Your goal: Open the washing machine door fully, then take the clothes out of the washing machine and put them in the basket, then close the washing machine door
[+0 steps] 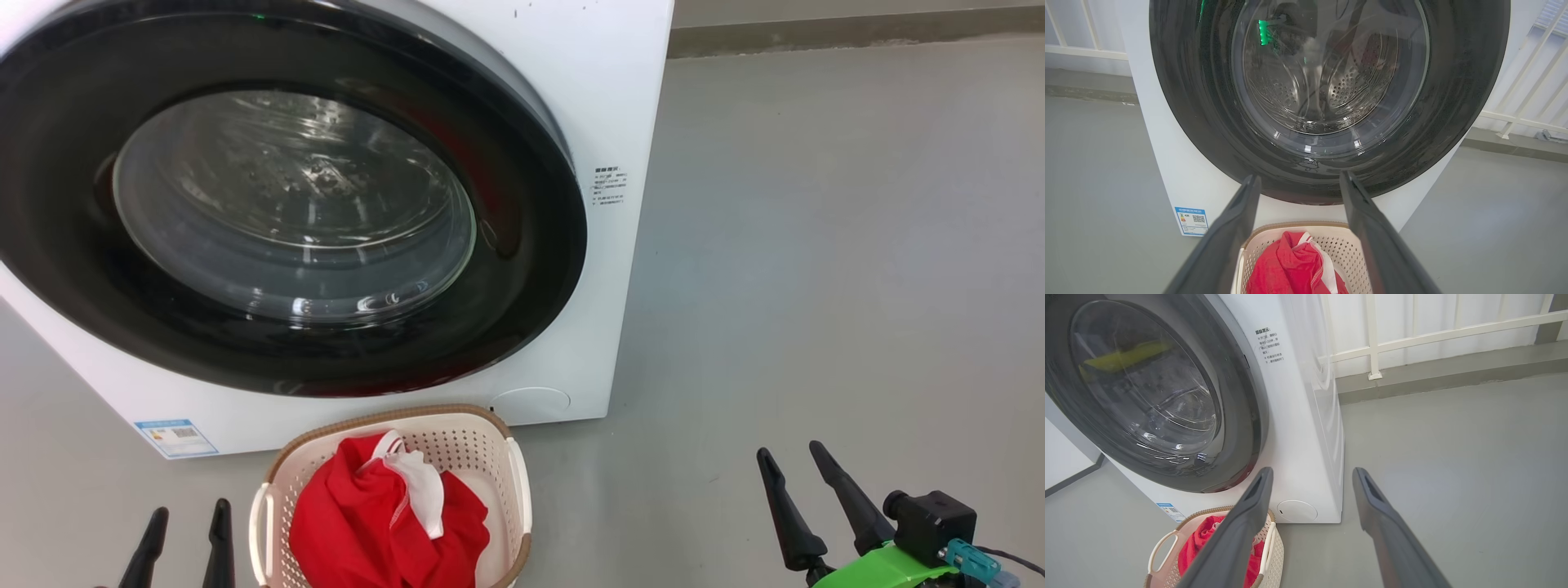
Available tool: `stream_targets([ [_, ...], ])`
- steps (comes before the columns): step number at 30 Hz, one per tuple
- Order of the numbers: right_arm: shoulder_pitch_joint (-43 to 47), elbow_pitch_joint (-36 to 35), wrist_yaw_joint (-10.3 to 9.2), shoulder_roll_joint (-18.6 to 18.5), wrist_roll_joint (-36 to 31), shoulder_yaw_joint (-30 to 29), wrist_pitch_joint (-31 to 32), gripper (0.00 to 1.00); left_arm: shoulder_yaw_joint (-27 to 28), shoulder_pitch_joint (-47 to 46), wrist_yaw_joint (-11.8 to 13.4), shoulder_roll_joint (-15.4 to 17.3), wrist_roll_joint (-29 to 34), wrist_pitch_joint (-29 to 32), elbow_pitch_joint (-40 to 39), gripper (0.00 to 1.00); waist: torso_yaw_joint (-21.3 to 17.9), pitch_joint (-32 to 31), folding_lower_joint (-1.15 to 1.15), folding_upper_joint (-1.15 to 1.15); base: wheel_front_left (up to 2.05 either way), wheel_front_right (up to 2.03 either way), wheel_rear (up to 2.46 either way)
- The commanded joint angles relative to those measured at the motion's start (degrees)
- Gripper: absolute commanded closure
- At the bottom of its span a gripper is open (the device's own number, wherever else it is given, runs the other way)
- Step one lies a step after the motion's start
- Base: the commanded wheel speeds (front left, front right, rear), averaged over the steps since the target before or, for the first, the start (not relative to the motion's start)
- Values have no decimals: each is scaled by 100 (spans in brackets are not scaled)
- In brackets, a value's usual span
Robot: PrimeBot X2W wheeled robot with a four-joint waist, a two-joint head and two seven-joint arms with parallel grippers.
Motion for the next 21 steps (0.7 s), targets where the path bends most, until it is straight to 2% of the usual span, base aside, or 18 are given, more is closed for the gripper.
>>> stream_targets([
  [1,5,-160,-13,-52,-16,124,-27,0,233,-108,-17,88,53,-47,-163,0,5,-1,0,0,0,0,0],
  [21,1,-152,-13,-55,-16,137,-27,0,200,-100,-17,93,44,-47,-138,0,29,-7,0,0,0,0,0],
])
